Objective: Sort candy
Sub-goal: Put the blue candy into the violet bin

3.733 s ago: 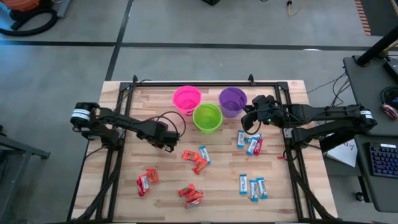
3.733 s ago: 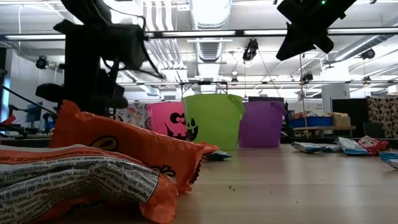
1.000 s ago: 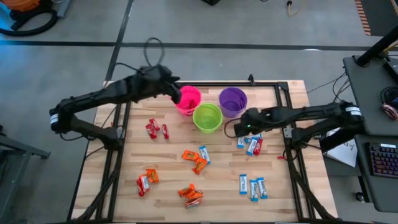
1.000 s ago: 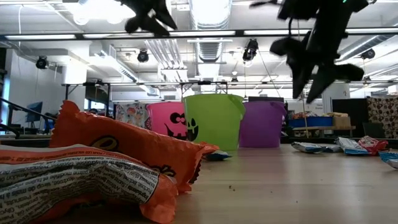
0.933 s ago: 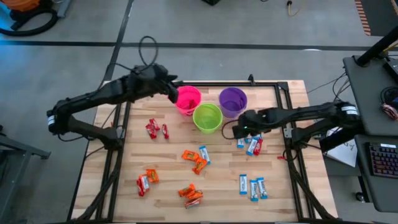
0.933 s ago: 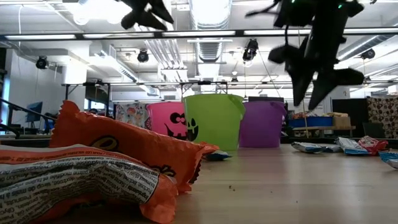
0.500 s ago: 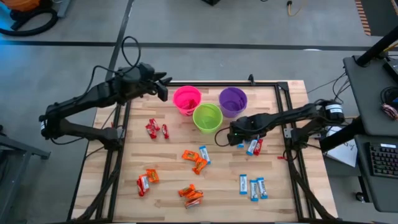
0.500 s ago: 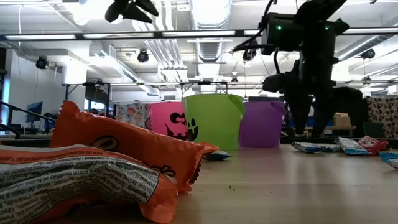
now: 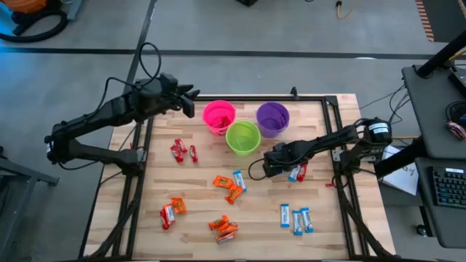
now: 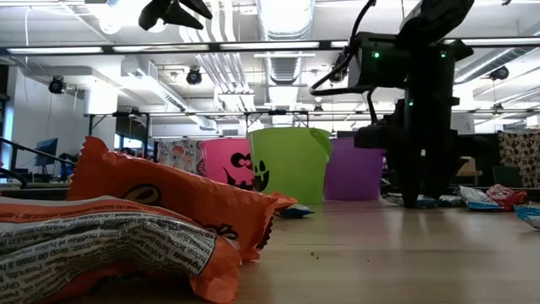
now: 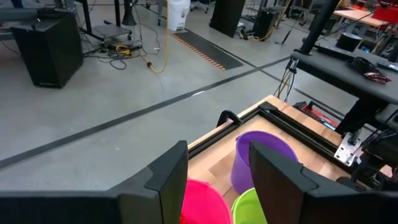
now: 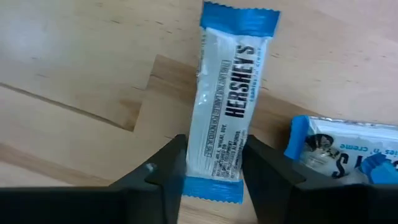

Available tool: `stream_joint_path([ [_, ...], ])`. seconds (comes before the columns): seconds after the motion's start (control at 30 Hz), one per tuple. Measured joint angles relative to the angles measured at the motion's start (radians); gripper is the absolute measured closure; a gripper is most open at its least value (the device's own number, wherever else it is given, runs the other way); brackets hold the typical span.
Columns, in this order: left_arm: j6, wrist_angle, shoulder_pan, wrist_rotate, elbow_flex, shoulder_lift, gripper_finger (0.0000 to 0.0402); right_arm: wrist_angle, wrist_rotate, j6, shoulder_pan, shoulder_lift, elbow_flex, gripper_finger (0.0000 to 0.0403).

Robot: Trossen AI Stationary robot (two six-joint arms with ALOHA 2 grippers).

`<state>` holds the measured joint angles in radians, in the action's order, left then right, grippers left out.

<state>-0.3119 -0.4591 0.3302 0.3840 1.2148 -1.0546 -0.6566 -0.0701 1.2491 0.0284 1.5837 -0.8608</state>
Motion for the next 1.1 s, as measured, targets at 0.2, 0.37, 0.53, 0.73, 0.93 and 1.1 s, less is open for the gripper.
stream_joint_path([
  [0.2,-0.001,-0.022,0.000,0.000,0.000,0.000,0.0248,-0.001,0.019,-0.001,0.000,-0.029,0.003,0.0331],
  [0.37,-0.012,-0.049,0.000,0.000,0.000,0.000,0.0248,-0.016,0.028,0.001,0.000,-0.085,0.003,0.0342],
  [0.53,-0.012,-0.065,0.000,-0.001,0.000,-0.001,0.0248,-0.028,0.029,-0.009,0.000,-0.201,-0.001,0.0342],
  [0.73,-0.013,-0.093,-0.001,-0.006,0.000,-0.001,0.0248,-0.023,0.026,-0.093,0.000,-0.403,-0.002,0.0342],
  [0.93,-0.033,-0.131,-0.002,-0.010,0.000,-0.003,0.0248,-0.016,-0.078,-0.146,-0.024,-0.567,-0.031,0.0342],
  [1.1,-0.067,-0.151,-0.002,-0.036,0.000,-0.007,0.0248,-0.011,-0.167,-0.243,-0.119,-0.601,-0.061,0.0342],
])
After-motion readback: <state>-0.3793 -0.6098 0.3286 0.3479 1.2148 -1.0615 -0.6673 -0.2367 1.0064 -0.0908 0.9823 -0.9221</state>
